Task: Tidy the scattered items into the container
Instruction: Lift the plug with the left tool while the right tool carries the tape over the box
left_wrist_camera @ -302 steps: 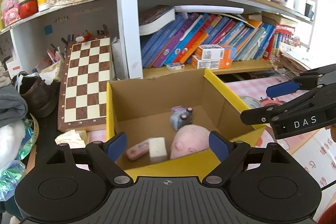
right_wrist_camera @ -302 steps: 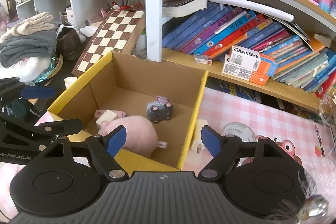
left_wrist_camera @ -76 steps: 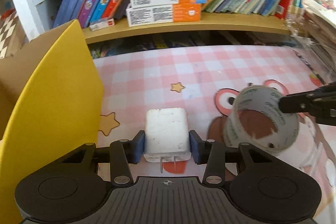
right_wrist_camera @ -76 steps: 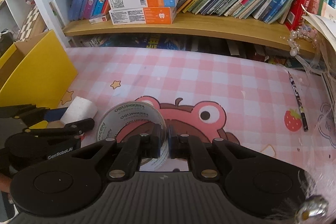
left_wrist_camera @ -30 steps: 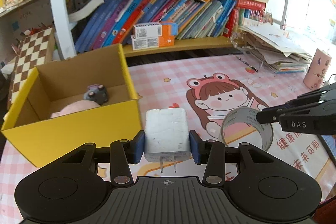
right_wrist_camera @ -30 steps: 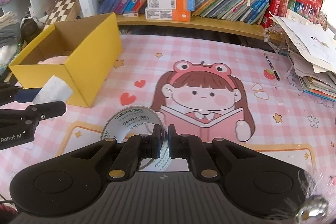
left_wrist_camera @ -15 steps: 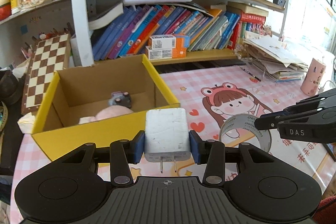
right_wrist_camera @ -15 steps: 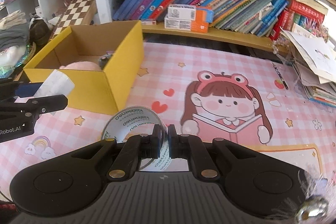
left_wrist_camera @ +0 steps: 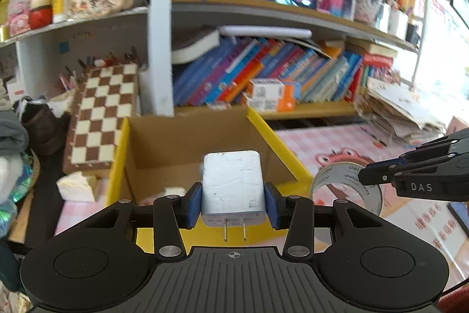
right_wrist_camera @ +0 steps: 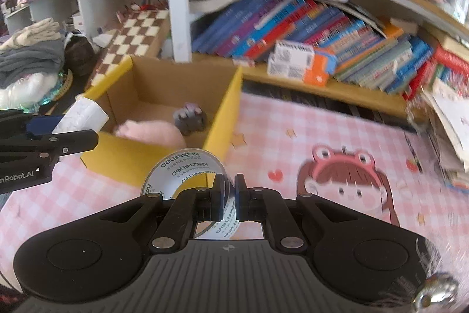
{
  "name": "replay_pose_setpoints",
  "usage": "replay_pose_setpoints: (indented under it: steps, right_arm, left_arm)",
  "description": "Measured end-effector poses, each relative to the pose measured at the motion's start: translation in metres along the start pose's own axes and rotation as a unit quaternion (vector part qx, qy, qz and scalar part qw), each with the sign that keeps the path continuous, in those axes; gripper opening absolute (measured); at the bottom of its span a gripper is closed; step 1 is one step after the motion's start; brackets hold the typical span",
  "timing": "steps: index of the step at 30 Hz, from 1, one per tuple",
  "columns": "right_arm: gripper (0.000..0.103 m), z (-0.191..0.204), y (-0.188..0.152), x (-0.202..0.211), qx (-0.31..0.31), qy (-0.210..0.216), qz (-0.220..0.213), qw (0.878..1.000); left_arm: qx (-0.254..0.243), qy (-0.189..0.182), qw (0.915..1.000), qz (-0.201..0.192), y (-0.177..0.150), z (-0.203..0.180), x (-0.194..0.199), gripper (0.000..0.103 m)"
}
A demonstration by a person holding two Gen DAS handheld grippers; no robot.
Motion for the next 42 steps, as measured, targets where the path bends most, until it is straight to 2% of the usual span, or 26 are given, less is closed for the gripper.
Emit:
replay_pose_setpoints:
  steps: [9,14,19,26,30,42]
  right_arm:
    - [0.008,0.028,0.06,-0.012,0.058,0.017,-0.038,0.997]
    - [0.008,0.041,0.085,-0.026,0.08,0.027,-0.049,0.995]
    - [0.008,0.047,0.099,-0.057,0.088,0.029,-0.04,0.995]
    - [0.008,0.062,0.113,-0.107,0.115,0.036,-0.023,0.992]
    - [0.008,0.069,0.121,-0.135,0.13,0.04,-0.014,0.991]
    - [0.008,0.092,0.138,-0.2,0.165,0.071,0.011,0.984]
  left_arm:
    - [0.004,0.018,0.9989,-0.044,0.036,0.037,-0.003,0.042]
    - [-0.001,0.026,0.9985,-0.048,0.049,0.052,-0.014,0.042]
    - [-0.011,0.035,0.999,-0.024,0.053,0.066,-0.041,0.042]
    - [-0.016,0.036,0.9982,0.046,0.045,0.081,-0.103,0.042]
    - [-0.029,0.043,0.9961,0.071,0.044,0.088,-0.126,0.042]
    - [-0.027,0.048,0.992,0.114,0.033,0.095,-0.157,0.042]
Point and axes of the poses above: each gripper's, at about its wrist camera, not at the fingertips, and x roughly against the way its jaws point, z to its left, y to its top, the point moved 5 cm from there along -x, roughly the way its jaws point, and after that the axes turned 5 degrees about -y, right-handed, at the moved point
